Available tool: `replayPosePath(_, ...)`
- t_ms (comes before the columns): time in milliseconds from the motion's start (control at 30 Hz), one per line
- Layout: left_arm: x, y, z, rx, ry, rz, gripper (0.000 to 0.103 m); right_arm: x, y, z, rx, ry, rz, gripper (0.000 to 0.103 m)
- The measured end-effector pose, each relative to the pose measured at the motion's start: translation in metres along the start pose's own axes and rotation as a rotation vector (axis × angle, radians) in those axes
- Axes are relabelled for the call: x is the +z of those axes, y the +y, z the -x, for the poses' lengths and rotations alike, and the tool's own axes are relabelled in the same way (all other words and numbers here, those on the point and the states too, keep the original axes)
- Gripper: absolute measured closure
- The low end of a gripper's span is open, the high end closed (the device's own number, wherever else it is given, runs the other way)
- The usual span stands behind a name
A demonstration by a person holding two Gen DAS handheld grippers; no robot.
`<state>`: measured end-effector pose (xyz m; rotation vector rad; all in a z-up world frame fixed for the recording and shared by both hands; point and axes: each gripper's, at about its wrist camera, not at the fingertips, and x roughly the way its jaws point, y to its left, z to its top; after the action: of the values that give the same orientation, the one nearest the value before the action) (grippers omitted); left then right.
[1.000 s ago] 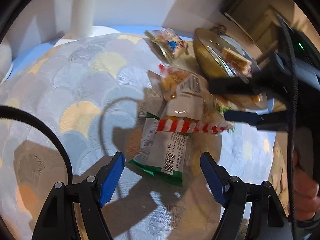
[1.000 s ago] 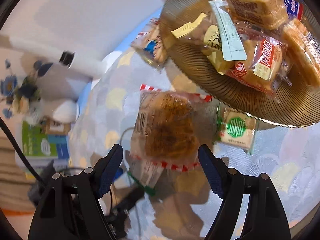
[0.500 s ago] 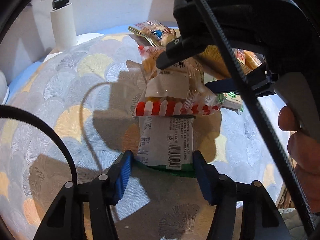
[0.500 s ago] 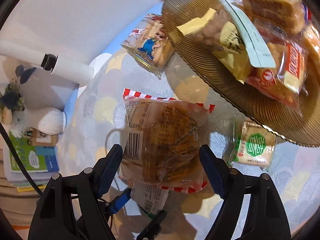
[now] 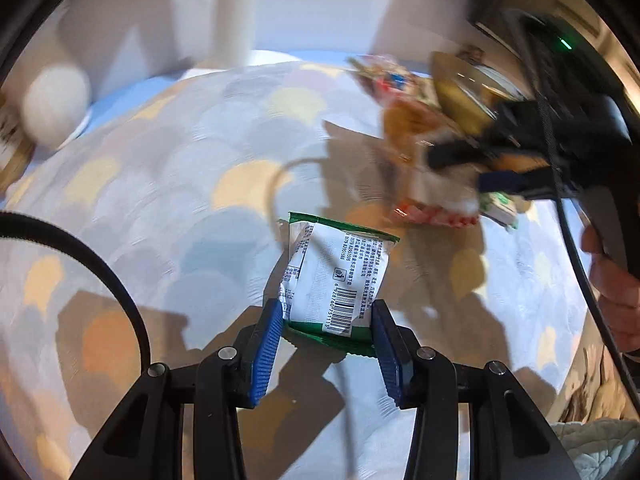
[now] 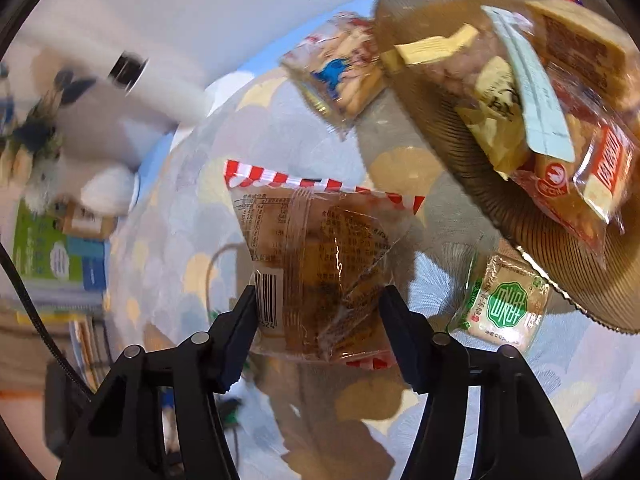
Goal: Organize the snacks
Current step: 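Grasp the green-edged white packet with the left gripper while the right grasps the red-striped bread bag, then carry both packets over the amber bowl and open both grippers to drop them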
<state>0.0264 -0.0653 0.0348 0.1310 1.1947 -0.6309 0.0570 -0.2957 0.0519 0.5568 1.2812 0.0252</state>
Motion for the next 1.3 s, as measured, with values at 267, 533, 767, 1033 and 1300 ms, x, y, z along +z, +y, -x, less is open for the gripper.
replayPosePath(267,-0.008,0.015,0.009,0.021,-0.012,0.080,0.060,-0.042,0.022,0.004,0.010,0.114,0.288,0.045)
replayPosePath(533,0.004,0.022,-0.001,0.015,-0.036,0.160,0.044,-0.042,0.012,0.006,0.045,0.121,0.166,0.027)
replayPosePath(767,0.012,0.019,-0.016,-0.002,-0.010,0.154,0.037,-0.023,0.006,-0.022,0.075,0.164,-0.004,0.023)
replayPosePath(1033,0.009,0.013,-0.017,0.050,-0.016,0.102,0.053,-0.024,0.012,-0.025,0.060,0.141,0.025,0.033)
replayPosePath(1300,0.017,0.013,0.001,0.050,-0.061,0.165,0.054,-0.035,-0.001,-0.005,0.147,0.144,0.033,0.041)
